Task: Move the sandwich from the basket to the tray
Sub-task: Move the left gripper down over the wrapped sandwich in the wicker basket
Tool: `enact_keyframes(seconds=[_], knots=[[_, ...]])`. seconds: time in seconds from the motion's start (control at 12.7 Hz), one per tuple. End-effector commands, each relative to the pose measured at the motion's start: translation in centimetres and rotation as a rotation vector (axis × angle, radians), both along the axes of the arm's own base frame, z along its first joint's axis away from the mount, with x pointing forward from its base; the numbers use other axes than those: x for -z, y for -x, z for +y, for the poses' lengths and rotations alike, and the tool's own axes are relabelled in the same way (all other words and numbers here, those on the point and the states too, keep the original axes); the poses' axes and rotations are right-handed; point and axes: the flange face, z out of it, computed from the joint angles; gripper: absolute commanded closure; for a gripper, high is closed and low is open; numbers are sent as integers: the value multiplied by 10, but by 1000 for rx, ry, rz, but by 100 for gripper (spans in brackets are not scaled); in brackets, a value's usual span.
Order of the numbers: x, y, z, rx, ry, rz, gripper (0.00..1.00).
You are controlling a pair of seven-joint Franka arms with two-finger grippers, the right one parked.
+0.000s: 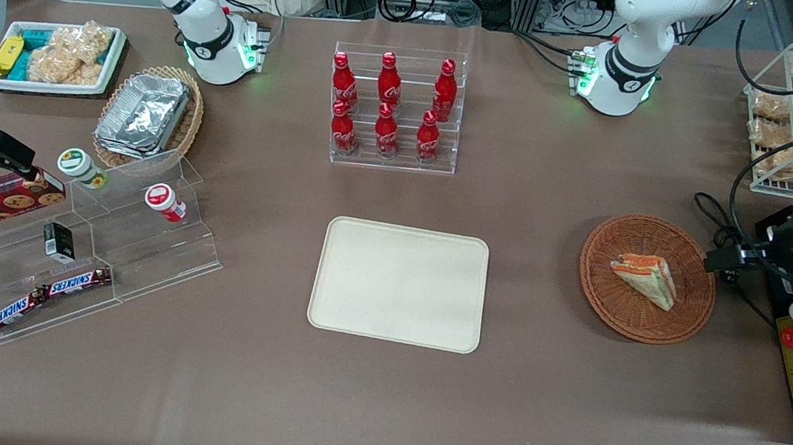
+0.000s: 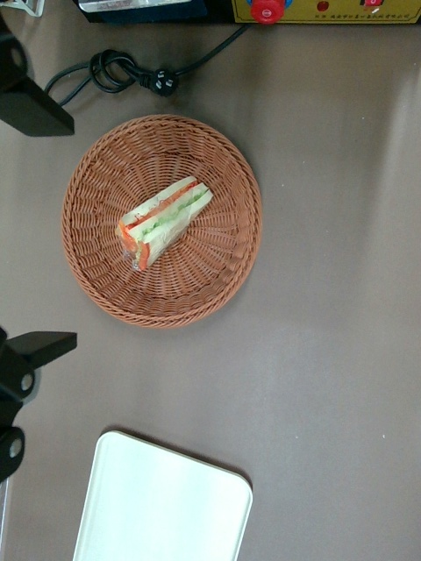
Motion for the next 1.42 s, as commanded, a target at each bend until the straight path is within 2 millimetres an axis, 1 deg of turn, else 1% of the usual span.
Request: enact_keyframes(seconds=[0.0,0.08,0.32,0.39,0.47,0.55,0.63,0.79,0.95,1.11,1.34], knots=[[-1,1,-1,15,-2,30,0],[-2,1,-1,15,-4,28,0],[7,4,4,-13,-5,62,0],[17,1,6,-42,5,77,0],[30,-3,5,-142,-3,99,0],[44,-7,5,-293,-8,123,0],[55,-11,2,-406,-13,135,0],[76,-9,0,-567,-25,140,0],[106,0,0,-675,-38,123,0],[139,12,0,-735,-71,103,0],[185,28,3,-924,-108,63,0]])
